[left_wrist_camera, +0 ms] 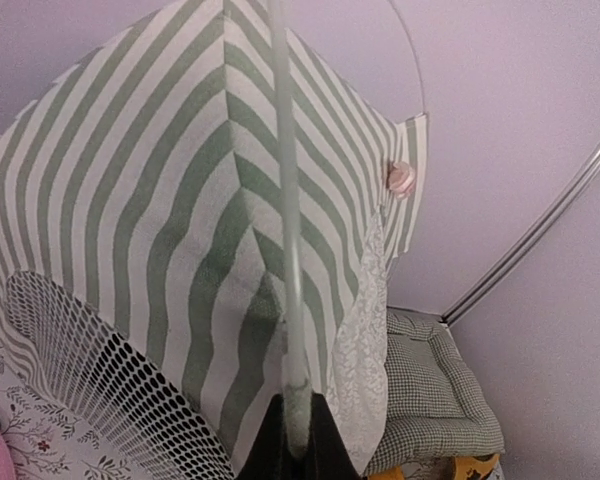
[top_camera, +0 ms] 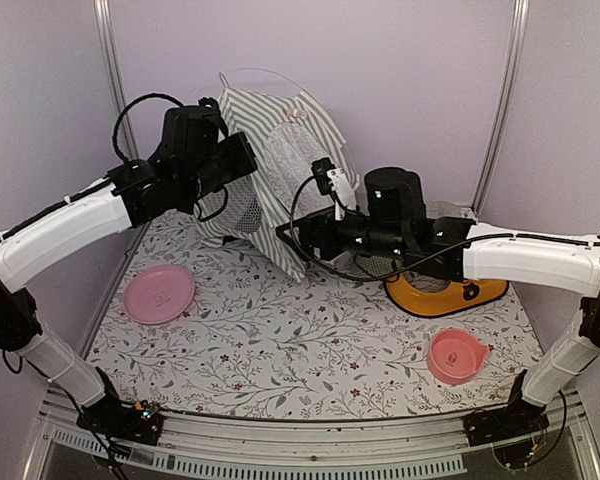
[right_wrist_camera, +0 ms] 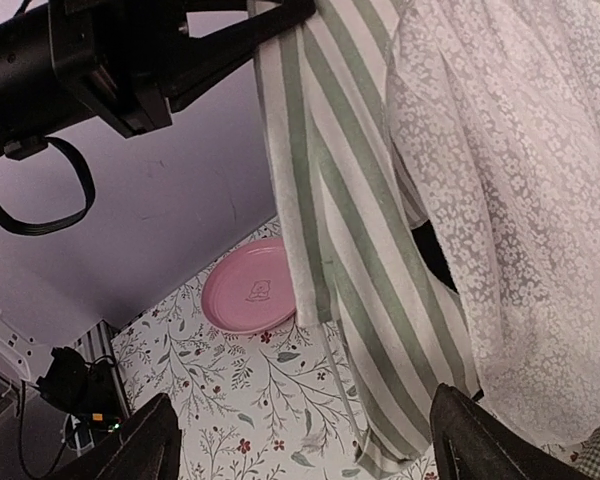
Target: Set up the pet tent
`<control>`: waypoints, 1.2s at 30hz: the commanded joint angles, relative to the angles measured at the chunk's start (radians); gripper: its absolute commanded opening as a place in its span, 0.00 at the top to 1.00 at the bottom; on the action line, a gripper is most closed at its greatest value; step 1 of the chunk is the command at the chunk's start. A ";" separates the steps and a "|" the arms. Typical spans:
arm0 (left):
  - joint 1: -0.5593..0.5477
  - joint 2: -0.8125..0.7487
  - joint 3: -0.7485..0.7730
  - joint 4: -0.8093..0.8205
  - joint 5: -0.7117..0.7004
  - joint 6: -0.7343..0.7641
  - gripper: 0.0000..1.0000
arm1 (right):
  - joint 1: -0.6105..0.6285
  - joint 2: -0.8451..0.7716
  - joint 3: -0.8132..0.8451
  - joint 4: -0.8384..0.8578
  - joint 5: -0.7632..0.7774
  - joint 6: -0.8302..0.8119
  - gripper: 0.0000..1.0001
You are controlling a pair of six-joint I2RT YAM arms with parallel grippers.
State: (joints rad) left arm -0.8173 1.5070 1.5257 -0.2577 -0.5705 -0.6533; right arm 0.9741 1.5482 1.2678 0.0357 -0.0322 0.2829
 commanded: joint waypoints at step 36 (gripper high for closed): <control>-0.023 -0.491 -0.424 0.141 0.114 0.219 0.43 | -0.276 0.039 0.258 -0.083 -0.328 -0.124 1.00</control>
State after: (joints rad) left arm -0.8616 1.1389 1.2171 -0.0883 -0.3573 -0.4770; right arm 0.7559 1.6485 1.5276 -0.0921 -0.1555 0.1463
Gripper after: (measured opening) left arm 0.563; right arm 0.025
